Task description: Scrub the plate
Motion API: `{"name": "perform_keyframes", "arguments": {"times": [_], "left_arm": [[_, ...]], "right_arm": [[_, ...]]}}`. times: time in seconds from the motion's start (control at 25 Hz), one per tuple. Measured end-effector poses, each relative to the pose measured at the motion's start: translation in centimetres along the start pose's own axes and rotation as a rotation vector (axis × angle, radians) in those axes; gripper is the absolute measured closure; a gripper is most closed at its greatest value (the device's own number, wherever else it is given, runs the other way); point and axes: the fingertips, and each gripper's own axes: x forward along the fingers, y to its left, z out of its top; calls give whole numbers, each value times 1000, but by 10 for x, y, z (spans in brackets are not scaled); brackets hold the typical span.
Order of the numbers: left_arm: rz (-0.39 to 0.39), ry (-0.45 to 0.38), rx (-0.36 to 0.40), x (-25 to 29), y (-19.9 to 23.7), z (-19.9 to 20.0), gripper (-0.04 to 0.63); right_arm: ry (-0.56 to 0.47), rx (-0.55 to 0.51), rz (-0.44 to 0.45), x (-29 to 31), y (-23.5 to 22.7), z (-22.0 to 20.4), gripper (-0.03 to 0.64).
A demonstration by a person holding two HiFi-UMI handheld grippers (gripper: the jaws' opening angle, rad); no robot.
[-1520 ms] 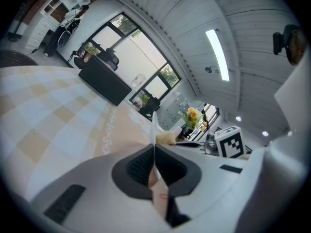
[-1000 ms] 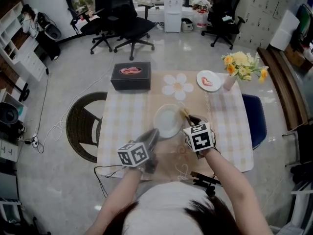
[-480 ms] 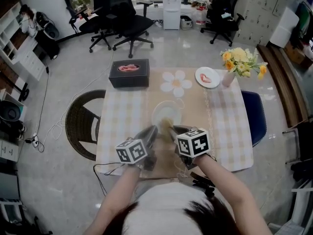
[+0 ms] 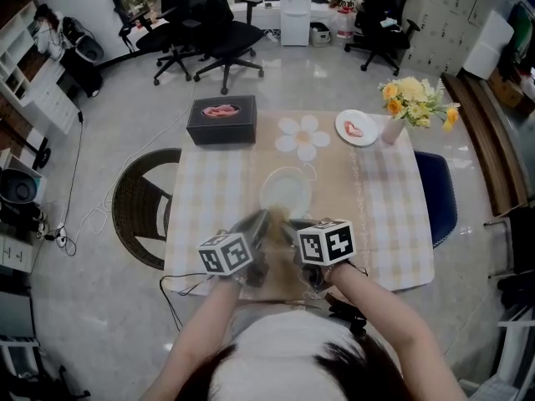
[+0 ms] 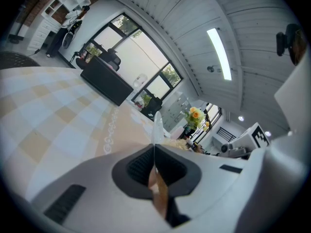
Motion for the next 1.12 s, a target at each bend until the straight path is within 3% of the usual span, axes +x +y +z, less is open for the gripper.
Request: {"name": "perform_keyframes", "arguments": {"times": [0.28,0.56,0.84,1.12], "left_arm": [[1,5,-5,0,0,1,578],[-1,6,-4,0,-1,-1,578],[-3,5,-1,0,0,0,578],[-6,4,2,-1,-3,0,578]], "right_arm": [[55,-130,-68,3,-10,-5,584],[139,-168,-128,-2,-31,-11,584],[231,-145,-106,-3,-46,-10,583],[302,-106,-142,-8,-68,-7,583]]}}
